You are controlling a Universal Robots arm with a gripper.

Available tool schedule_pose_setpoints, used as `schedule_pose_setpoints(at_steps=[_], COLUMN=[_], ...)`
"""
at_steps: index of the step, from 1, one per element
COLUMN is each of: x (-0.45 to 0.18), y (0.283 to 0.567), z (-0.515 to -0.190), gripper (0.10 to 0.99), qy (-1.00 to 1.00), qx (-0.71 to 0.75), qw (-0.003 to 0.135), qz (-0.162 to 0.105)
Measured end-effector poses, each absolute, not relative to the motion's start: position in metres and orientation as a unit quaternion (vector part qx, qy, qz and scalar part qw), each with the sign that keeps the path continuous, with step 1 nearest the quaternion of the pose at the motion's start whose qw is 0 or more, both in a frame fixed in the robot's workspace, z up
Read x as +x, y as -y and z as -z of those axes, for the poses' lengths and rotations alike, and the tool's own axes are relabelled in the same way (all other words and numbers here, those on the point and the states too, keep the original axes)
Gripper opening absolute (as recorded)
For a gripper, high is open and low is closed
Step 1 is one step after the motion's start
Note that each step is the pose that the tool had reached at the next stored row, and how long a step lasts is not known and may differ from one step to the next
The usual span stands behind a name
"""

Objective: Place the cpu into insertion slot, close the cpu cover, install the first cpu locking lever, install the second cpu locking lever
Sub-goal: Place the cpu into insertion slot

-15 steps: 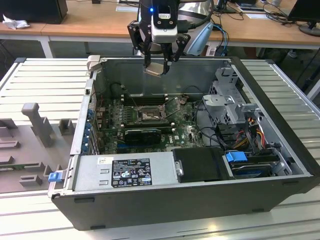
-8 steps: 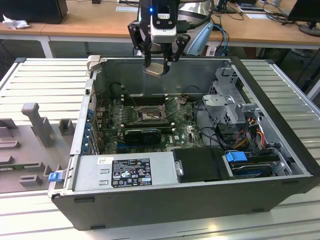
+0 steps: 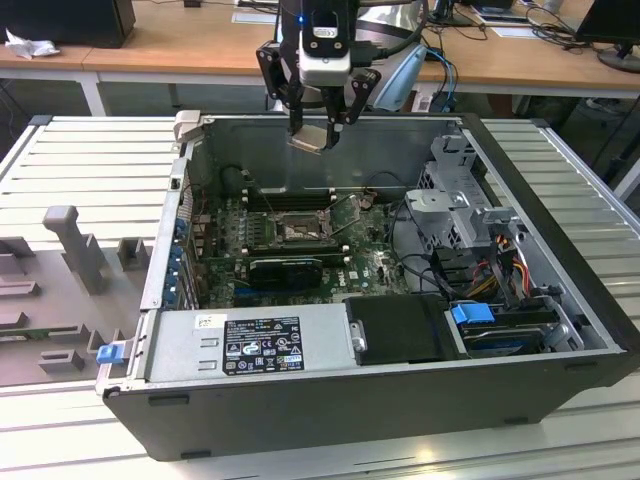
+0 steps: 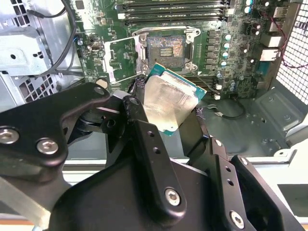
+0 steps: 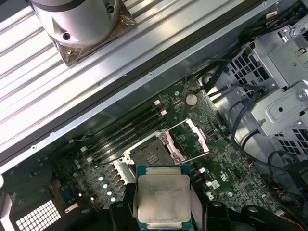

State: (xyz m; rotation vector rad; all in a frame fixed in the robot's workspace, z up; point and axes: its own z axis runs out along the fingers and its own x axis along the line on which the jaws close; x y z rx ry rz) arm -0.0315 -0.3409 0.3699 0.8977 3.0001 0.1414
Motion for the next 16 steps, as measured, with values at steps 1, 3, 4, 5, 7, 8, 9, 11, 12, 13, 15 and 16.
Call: schedule_pose_setpoints(at_steps=[1, 3, 4, 5, 7, 8, 9, 11, 12, 13, 15, 16], x=[-0.0315, -0.0314, -0.0315, -0.0315, -0.0315, -0.0315, -0.0315, -0.0315, -0.0315, -0.0315, -0.0315, -0.0315], y=[0.3409, 0.3409, 0.3409, 0.3409, 0.3409, 0.3409, 0.3409, 0.3409, 0.3409, 0.3409, 0.3409, 0.3409], z=[-0.3699, -0.3698, -0.3697, -0.3697, -0.3696, -0.3696, -0.3696, -0.3695, -0.3695, -0.3695, -0.3695, -0.3695], gripper=[0.533, 0.533, 0.533, 0.533, 0.533, 0.533, 0.533, 0.533, 0.533, 0.533, 0.533, 0.533], qy=[-0.957, -0.955, -0.955, -0.954, -0.953, -0.952, -0.952, -0.951, -0.95, -0.95, -0.949, -0.949], qx=[0.288, 0.292, 0.293, 0.295, 0.299, 0.302, 0.303, 0.306, 0.308, 0.309, 0.312, 0.313], qw=[0.004, 0.004, 0.004, 0.004, 0.004, 0.004, 0.004, 0.004, 0.004, 0.004, 0.005, 0.005], qz=[-0.045, -0.045, -0.045, -0.045, -0.045, -0.045, -0.045, -0.045, -0.045, -0.045, -0.045, -0.045])
